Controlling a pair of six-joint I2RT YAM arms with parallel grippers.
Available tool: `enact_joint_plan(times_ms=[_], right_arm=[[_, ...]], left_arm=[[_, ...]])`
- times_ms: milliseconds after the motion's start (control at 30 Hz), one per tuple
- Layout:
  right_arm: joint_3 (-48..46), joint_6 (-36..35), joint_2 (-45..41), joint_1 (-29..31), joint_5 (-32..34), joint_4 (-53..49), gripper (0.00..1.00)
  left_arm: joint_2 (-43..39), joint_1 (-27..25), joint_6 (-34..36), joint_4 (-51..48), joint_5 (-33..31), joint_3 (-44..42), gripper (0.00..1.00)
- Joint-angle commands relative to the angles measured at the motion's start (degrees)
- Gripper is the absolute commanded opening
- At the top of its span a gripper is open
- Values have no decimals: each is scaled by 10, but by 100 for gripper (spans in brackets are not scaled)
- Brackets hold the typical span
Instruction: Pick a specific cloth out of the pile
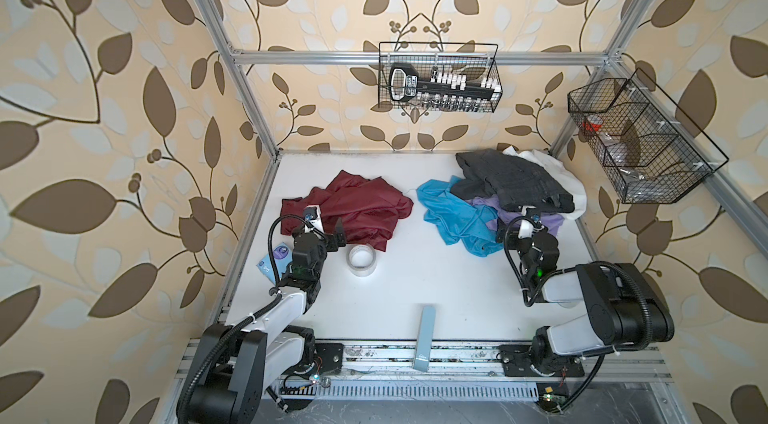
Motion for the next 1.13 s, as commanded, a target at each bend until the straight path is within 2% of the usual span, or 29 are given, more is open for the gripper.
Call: enact_joint_plan(times_ms=[0,67,233,367,433,500,567,600,733,833,1100], right_arm=[[10,7,1,-2,1,14,99],[10,7,1,-2,1,14,100],[9,7,0,-2,0,14,100],[10,7,0,-3,-1,13,100],[10,7,0,-3,-1,13,100],[10,7,0,-3,0,13,100],[10,8,0,-3,0,13,100],[10,7,0,-3,-1,13,99],[10,7,0,-3,-2,13,100],[11,7,0,-3,-1,13,100],[12,8,2,-6,-6,10,100]], left_arm=[[-20,5,-5,21,-73,-20,99],[11,5,-4,31,-85,-13,99],[184,6,25,130,-78,22,99],[277,11,34,136,-63,65,98],[256,20,15,78,-53,75,99],[268,38,6,87,-38,79,99],[262,49,-1,54,-16,90,99],[265,50,2,66,-15,87,99],[263,50,33,48,57,95,95],[264,49,33,49,57,96,99],[265,51,32,42,63,99,99]])
